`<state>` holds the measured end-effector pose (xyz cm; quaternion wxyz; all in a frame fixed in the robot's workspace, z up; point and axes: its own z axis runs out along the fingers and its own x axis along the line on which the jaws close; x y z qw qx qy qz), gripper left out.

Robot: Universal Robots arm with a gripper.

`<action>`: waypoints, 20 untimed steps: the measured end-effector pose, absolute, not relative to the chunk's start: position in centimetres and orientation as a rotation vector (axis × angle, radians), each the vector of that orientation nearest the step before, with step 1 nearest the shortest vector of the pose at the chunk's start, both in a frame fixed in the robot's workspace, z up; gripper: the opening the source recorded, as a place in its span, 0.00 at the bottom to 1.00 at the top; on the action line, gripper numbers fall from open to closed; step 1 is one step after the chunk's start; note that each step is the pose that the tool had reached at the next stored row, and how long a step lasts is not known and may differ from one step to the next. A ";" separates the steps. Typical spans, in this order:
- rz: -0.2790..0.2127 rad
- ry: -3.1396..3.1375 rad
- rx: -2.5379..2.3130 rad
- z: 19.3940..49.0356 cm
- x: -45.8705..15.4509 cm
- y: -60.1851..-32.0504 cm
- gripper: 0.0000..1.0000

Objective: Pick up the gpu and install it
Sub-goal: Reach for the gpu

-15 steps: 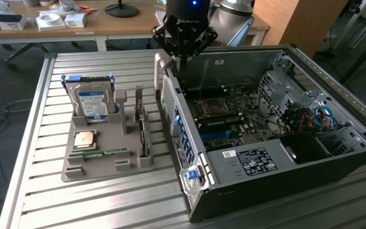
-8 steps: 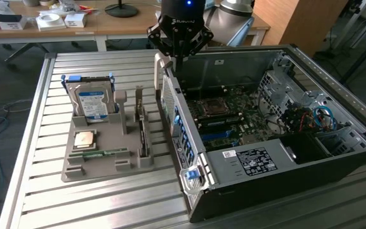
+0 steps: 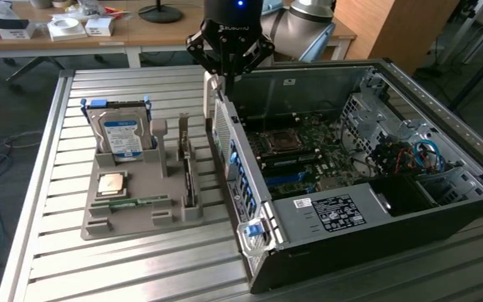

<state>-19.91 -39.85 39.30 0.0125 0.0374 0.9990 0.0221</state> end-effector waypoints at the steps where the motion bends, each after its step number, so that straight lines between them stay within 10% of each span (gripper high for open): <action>1: 0.069 3.114 0.117 39.3 -20.1 -39.9 0.11; 20: 0.069 3.114 0.117 39.2 -24.3 -39.8 0.11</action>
